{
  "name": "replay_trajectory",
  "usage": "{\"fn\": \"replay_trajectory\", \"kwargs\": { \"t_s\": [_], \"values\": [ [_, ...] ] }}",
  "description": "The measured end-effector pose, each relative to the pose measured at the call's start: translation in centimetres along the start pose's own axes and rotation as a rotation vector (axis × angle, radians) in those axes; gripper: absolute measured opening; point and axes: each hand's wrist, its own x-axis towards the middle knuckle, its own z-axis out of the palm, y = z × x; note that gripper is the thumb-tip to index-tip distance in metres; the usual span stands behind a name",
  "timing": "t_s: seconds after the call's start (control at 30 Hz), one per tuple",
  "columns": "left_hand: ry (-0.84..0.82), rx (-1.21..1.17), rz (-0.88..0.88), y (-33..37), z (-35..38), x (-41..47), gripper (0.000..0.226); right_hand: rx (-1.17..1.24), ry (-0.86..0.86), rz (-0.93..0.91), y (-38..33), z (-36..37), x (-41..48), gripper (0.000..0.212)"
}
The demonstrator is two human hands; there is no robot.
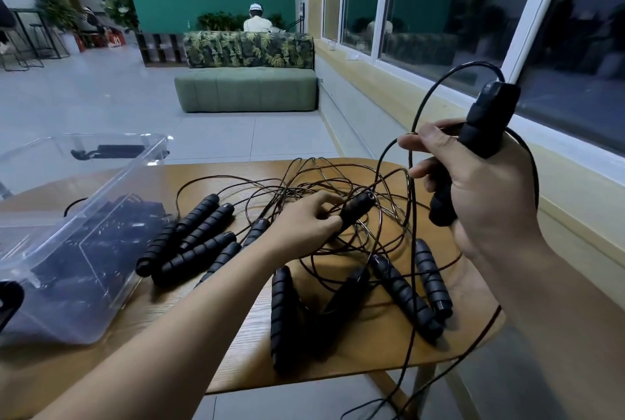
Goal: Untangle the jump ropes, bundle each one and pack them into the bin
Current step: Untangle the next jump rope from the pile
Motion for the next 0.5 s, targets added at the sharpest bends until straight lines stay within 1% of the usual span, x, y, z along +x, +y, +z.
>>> {"fn": "replay_trajectory", "kwargs": {
  "t_s": [0.1, 0.17, 0.23, 0.37, 0.43, 0.5],
  "values": [
    [0.124, 0.073, 0.112, 0.4, 0.2, 0.0, 0.046, -0.006, -0.001, 0.001, 0.0, 0.1, -0.1, 0.006],
    [0.194, 0.057, 0.190, 1.0, 0.3, -0.1, 0.039, -0.009, -0.004, 0.001, 0.0, 0.1, -0.1, 0.006],
    [0.182, 0.027, 0.231, 1.7, 0.4, -0.1, 0.043, -0.018, -0.006, -0.003, 0.0, 0.1, -0.1, 0.011],
    [0.055, 0.046, 0.245, 2.3, 0.8, -0.1, 0.059, -0.021, -0.040, -0.019, -0.3, 0.2, -0.4, 0.015],
    [0.016, 0.042, 0.225, 2.1, 1.0, 0.0, 0.056, -0.016, -0.052, -0.027, -0.4, 0.3, -0.5, 0.014],
    [0.058, 0.028, 0.232, 1.9, 1.1, 0.3, 0.043, -0.011, -0.048, -0.029, -0.5, 0.2, -0.5, 0.012]
  ]
}}
